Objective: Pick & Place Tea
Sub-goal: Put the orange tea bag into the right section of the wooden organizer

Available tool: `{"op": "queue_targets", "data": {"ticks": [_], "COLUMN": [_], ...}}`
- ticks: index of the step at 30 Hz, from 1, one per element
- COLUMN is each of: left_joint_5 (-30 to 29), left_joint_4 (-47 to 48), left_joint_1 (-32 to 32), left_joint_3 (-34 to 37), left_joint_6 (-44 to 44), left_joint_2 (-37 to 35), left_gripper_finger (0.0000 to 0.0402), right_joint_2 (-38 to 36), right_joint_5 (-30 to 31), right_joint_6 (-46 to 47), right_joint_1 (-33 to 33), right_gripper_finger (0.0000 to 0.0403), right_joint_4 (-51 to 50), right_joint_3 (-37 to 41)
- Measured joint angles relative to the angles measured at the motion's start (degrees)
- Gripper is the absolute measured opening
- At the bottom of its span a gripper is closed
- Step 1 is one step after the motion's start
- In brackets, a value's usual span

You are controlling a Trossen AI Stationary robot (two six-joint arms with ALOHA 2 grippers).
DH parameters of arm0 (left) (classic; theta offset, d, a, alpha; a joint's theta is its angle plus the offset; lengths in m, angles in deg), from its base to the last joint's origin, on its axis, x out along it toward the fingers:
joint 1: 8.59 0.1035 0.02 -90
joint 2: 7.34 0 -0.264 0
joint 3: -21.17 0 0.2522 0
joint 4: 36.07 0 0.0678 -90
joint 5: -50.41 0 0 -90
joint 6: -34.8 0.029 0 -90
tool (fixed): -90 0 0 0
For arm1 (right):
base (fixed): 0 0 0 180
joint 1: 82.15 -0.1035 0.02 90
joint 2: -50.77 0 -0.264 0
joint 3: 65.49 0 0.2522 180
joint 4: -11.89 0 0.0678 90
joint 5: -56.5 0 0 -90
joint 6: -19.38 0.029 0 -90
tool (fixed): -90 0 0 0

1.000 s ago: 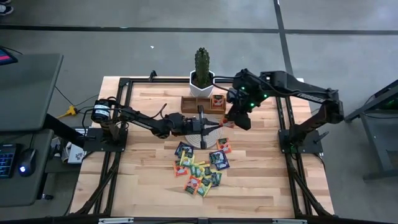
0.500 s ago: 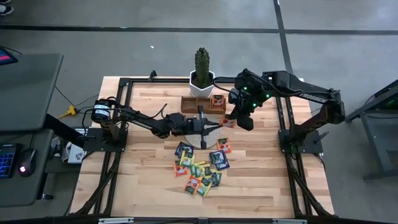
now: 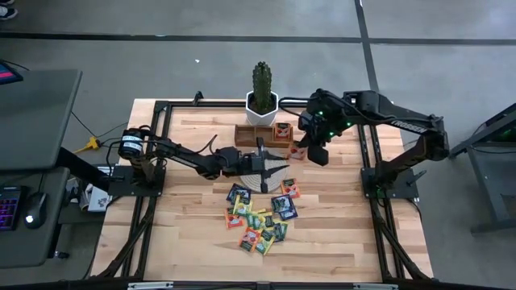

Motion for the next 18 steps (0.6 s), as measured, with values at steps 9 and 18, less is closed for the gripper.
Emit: {"op": "queue_targets", "data": {"ticks": [9,18], "left_joint_5": [0.2,8.6], "left_joint_4": [11.1,12.6], "left_joint_1": [5.8,14.7], "left_joint_3": [5.3,17.8], "left_joint_6": [-3.4,-7.5], "left_joint_2": [-11.7,-28.6], "left_gripper_finger": [0.0200,0.0193], "right_joint_2": [0.0,0.1], "right_joint_5": [3.8,2.6], "right_joint_6": [-0.8,-5.3], "right_joint_1": [2.5,6.7], "right_gripper_finger": [0.0000,0.0000], "right_joint_4": [-3.0,12.7], "right_joint_3": [3.1,16.5]}}
